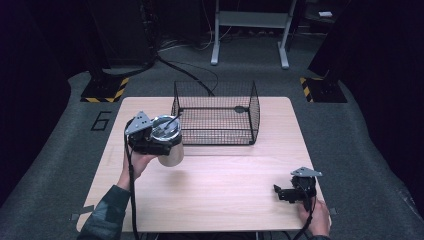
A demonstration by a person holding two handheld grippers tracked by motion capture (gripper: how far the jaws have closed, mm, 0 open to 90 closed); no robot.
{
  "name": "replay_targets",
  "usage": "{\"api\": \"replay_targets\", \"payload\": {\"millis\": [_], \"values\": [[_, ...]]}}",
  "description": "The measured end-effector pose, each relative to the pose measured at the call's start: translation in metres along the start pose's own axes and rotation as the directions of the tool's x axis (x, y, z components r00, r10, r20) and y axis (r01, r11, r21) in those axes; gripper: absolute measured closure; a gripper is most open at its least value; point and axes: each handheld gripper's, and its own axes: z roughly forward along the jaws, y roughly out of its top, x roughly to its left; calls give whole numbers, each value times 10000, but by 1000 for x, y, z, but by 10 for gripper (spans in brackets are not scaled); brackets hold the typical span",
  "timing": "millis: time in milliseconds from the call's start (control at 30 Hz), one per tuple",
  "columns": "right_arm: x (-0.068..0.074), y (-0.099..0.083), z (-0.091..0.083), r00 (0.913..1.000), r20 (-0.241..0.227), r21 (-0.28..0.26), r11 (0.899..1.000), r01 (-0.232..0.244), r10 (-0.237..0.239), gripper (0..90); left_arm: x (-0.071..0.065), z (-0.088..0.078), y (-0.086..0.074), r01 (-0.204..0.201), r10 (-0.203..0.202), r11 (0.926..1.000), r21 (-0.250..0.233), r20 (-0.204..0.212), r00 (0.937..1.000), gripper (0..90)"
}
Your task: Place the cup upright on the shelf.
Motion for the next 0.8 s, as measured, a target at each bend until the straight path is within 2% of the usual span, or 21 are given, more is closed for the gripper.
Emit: {"api": "replay_targets", "payload": {"millis": [433, 800], "values": [[0, 0, 0, 10000, 4, -6, 10000, -2, 2, 0, -9, 11, 19, 12, -10, 10000, -40, 501, 9987, 28], [0, 0, 0, 10000, -1, -2, 10000, 2, -2, 0, -13, 26, 43, -162, 175, 9996, -224, 558, 9983, 28]]}}
